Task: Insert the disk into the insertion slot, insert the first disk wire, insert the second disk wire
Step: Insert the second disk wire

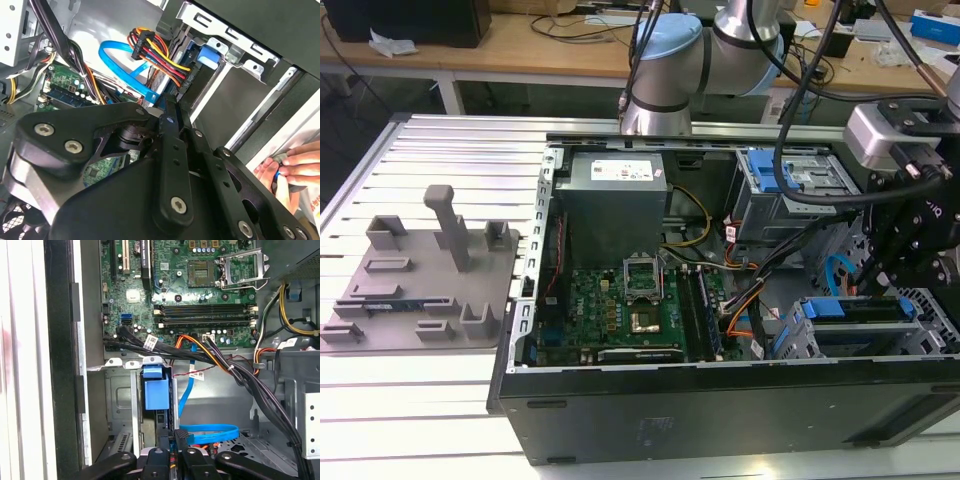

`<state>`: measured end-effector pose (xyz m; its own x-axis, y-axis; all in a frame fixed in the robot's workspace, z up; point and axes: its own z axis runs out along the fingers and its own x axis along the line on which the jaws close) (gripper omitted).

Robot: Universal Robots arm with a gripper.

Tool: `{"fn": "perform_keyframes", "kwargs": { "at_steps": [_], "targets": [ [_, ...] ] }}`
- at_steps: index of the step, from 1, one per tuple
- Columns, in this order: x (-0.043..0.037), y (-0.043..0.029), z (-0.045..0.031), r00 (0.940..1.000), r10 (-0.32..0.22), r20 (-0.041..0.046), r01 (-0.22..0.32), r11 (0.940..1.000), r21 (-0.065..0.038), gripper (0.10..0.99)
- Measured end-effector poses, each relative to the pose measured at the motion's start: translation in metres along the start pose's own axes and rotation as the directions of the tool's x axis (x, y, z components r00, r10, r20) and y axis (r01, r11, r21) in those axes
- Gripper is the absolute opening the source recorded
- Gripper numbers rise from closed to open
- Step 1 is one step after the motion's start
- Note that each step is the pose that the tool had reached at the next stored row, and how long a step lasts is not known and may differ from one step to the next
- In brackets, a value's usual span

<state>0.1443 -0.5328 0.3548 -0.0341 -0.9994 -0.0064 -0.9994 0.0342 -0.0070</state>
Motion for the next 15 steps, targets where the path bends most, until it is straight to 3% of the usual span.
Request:
{"fn": "perform_keyframes", "kwargs": {
  "at_steps": [3, 15],
  "targets": [
    [0.0015, -0.0001, 0.0013, 1.0000, 0.003, 0.0038, -0.003, 1.0000, 0.000, 0.161],
    [0.0019, -0.0001, 0.0017, 0.9999, 0.012, 0.0039, -0.012, 0.9999, 0.002, 0.161]
  ]
}}
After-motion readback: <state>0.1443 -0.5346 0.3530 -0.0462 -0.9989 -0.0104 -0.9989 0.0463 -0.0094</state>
